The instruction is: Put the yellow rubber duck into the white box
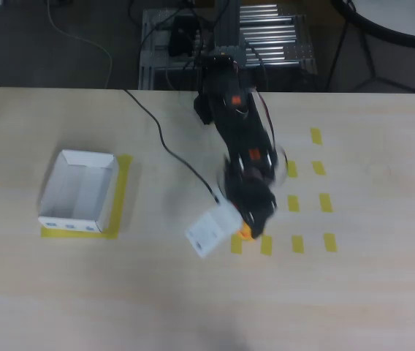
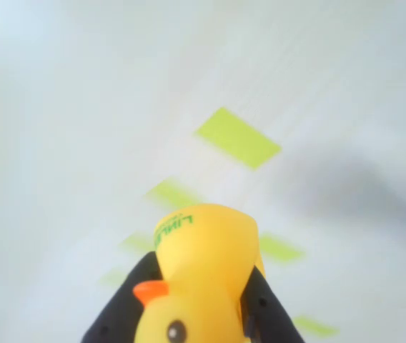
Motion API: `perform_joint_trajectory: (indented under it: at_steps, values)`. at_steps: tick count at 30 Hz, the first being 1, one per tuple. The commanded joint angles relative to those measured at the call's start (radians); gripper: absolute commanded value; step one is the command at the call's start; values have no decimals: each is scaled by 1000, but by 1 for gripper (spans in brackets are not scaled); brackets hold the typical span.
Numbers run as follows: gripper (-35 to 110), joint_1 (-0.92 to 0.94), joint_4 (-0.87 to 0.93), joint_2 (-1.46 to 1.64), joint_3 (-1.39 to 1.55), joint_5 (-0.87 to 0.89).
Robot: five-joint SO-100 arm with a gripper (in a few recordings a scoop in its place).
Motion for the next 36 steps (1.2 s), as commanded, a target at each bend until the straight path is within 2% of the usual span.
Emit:
perform_joint_trajectory:
  at_steps: [1, 4, 9, 12, 15, 23, 36]
  values:
    - [0, 167, -26, 617, 95, 67]
    - [0, 353, -69, 887, 209, 80]
    - [0, 795, -218, 1184, 492, 72]
    - [0, 999, -390, 1215, 664, 84]
    - [0, 1104, -534, 1109, 758, 86]
    - [0, 1141, -715, 532, 598, 84]
    - [0, 1097, -721, 147, 523, -127]
